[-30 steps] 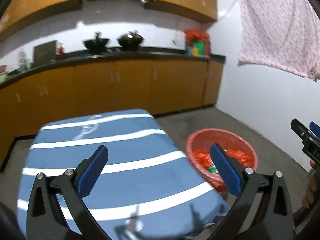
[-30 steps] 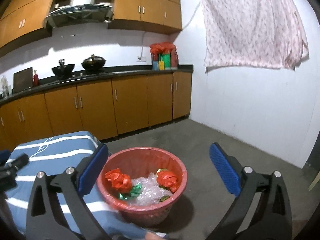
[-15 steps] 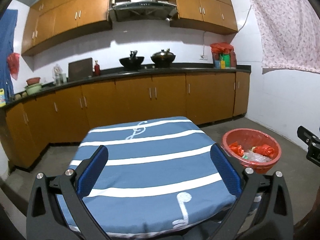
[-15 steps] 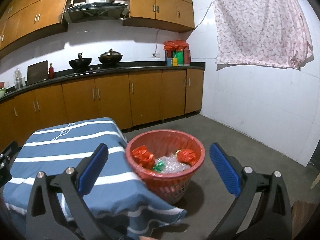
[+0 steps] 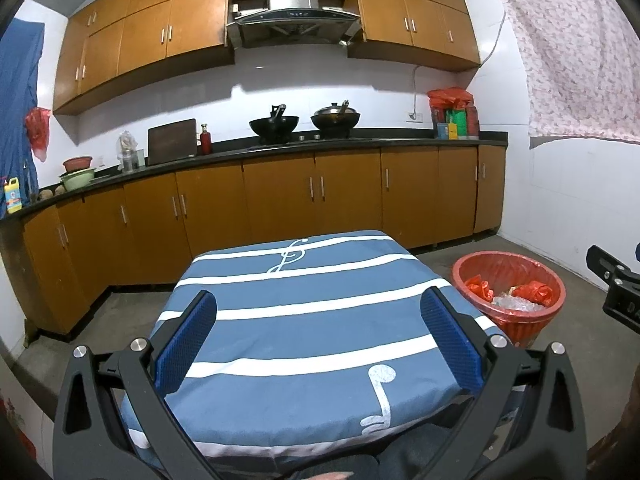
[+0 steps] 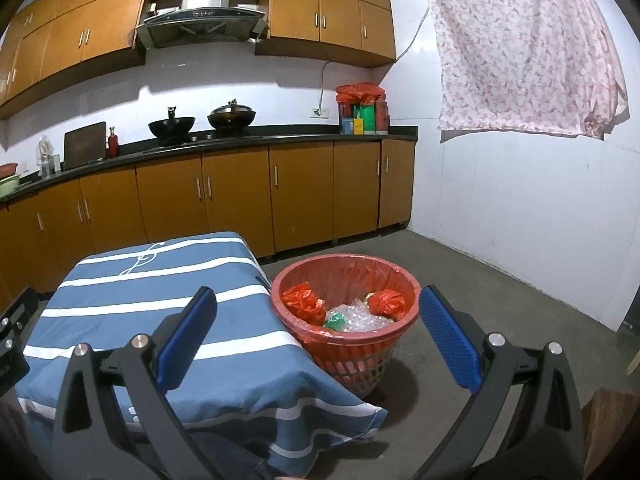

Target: Collect trash

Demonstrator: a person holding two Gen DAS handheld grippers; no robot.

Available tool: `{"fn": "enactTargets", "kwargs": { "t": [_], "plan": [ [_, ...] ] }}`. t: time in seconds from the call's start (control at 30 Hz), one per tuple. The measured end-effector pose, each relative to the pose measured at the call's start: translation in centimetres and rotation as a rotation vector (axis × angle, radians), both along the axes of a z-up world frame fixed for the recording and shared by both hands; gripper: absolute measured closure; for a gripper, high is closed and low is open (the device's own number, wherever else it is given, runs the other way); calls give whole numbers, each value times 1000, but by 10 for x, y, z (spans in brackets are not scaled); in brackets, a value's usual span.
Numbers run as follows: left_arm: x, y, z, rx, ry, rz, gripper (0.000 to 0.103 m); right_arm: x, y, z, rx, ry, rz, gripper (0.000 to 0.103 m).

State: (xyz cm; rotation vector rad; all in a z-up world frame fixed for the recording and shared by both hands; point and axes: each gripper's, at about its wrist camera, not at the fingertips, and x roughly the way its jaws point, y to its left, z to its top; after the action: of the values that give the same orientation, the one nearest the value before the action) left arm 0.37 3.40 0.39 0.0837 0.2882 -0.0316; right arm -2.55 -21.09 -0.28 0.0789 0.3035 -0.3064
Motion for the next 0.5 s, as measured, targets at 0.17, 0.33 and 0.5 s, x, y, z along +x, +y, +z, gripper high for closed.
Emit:
{"fn": "enactTargets", "kwargs": {
  "t": [0.17, 0.33, 0.5],
  "plan": [
    [-2, -4, -2, 3, 8, -11, 2, -3, 0, -1, -1, -8, -3, 4],
    [-2, -4, -2, 3, -1, -18, 2, -7, -3, 0, 0, -30, -20, 4],
    [-2, -2, -3, -25, 7, -28, 2, -10, -4, 2, -4, -46, -32, 4]
  ]
}}
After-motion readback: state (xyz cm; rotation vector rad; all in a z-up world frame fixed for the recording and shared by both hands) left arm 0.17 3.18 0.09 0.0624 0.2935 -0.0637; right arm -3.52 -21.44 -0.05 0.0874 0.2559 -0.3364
